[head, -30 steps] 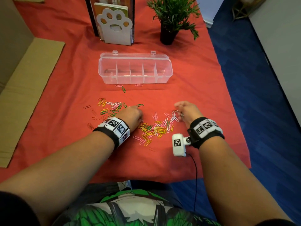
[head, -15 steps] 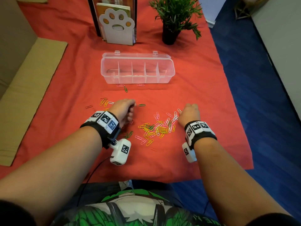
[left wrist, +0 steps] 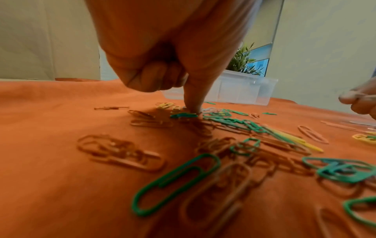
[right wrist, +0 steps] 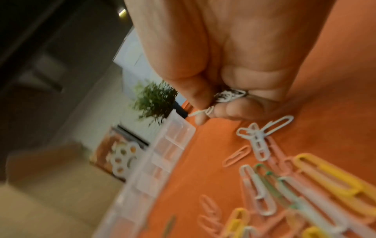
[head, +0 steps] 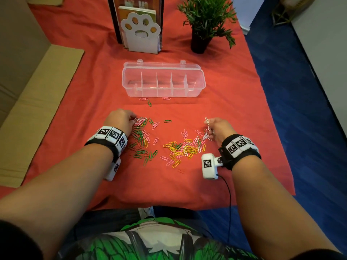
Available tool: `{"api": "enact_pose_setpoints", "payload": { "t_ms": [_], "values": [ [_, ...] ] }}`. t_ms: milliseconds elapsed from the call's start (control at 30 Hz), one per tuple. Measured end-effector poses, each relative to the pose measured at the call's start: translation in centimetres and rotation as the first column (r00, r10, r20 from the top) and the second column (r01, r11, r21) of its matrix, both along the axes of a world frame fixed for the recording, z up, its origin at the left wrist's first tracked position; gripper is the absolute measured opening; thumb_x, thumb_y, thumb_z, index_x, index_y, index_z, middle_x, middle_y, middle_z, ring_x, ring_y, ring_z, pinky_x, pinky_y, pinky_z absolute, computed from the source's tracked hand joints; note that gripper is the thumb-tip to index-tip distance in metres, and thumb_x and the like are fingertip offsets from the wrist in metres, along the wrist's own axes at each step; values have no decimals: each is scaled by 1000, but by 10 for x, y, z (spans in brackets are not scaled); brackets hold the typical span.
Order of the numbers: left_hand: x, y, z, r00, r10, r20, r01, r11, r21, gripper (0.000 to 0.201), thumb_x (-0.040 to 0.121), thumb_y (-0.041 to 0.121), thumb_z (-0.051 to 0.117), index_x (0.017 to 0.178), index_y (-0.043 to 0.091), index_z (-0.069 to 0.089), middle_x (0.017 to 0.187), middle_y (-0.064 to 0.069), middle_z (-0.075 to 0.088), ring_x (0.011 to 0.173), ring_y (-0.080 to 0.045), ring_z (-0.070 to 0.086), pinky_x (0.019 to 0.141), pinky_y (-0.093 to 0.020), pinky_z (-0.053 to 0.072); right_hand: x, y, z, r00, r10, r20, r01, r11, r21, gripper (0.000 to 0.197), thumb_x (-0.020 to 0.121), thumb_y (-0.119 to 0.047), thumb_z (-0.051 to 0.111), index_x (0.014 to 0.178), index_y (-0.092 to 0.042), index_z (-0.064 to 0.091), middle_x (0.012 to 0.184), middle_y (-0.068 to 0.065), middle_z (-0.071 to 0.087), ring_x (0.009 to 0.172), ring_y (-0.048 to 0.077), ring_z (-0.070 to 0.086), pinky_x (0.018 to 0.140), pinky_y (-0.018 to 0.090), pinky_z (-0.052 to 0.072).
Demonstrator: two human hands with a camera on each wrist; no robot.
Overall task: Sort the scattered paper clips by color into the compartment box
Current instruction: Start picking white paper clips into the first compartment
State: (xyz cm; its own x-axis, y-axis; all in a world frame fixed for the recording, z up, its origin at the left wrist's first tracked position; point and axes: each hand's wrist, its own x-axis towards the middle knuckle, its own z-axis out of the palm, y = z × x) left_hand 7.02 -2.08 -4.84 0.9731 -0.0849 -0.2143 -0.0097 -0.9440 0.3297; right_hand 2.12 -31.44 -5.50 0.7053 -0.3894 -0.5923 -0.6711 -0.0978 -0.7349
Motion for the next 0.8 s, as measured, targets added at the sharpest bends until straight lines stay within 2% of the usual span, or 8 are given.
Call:
{"api": "enact_pose_setpoints", "payload": {
  "t_ms": [133,267,333,367,433,533,667,800],
  "values": [
    [2,0,-4,1000,-25,10,25,999,25,18,87,19,57,94,7,68,107,-20,63,99,-37,59,83,-39,47,-8,1,20,956,-293,-21,268,837,478,24,86,-12,37,65,-9,48,62,3,39,47,13,34,45,22,28],
    [6,-4,-2,977,164,-140,-192,955,-224,22,88,22,49,88,4,62,95,-22,63,93,-36,59,82,-41,46,-10,1,22,961,-277,-26,250,820,515,26,89,-17,38,66,-11,49,61,1,39,48,11,36,45,21,32],
    [7,-6,5,876,249,-413,-455,714,-532,18,81,20,44,69,11,55,70,-12,54,64,-25,58,61,-36,50,-9,7,22,974,-226,26,186,856,481,24,92,-10,39,74,-8,55,63,1,42,45,9,42,40,18,39],
    [6,-7,8,802,263,-537,-587,512,-627,15,75,17,41,61,15,47,59,-7,46,45,-19,49,45,-25,43,-7,12,22,980,-192,52,147,874,463,23,93,-7,39,78,-7,57,64,2,44,44,9,46,39,17,41],
    [5,-7,15,674,189,-714,-738,157,-656,8,63,16,40,56,17,37,46,0,40,33,-12,34,40,-11,26,-4,30,23,990,-106,89,54,888,456,23,93,-4,40,78,-6,57,65,4,46,43,9,49,39,18,43],
    [7,-5,19,644,95,-759,-763,9,-646,25,81,22,42,57,18,38,43,3,44,35,-10,38,38,-11,28,4,66,26,993,-3,115,-54,871,488,23,93,0,39,75,-9,49,66,6,43,43,10,49,37,17,42],
    [9,-6,14,733,147,-664,-679,211,-703,26,96,7,35,76,15,49,64,-1,47,39,-4,44,34,-10,33,16,108,15,900,426,90,-432,901,50,27,89,7,37,94,-8,59,68,-3,46,55,7,41,44,13,37],
    [12,3,3,860,230,-455,-486,640,-595,27,95,13,41,73,18,57,62,-2,47,43,-14,43,44,-18,34,23,137,5,597,800,-55,-754,537,-380,46,89,0,41,128,-19,57,102,7,59,81,16,56,72,23,43]
  ]
}}
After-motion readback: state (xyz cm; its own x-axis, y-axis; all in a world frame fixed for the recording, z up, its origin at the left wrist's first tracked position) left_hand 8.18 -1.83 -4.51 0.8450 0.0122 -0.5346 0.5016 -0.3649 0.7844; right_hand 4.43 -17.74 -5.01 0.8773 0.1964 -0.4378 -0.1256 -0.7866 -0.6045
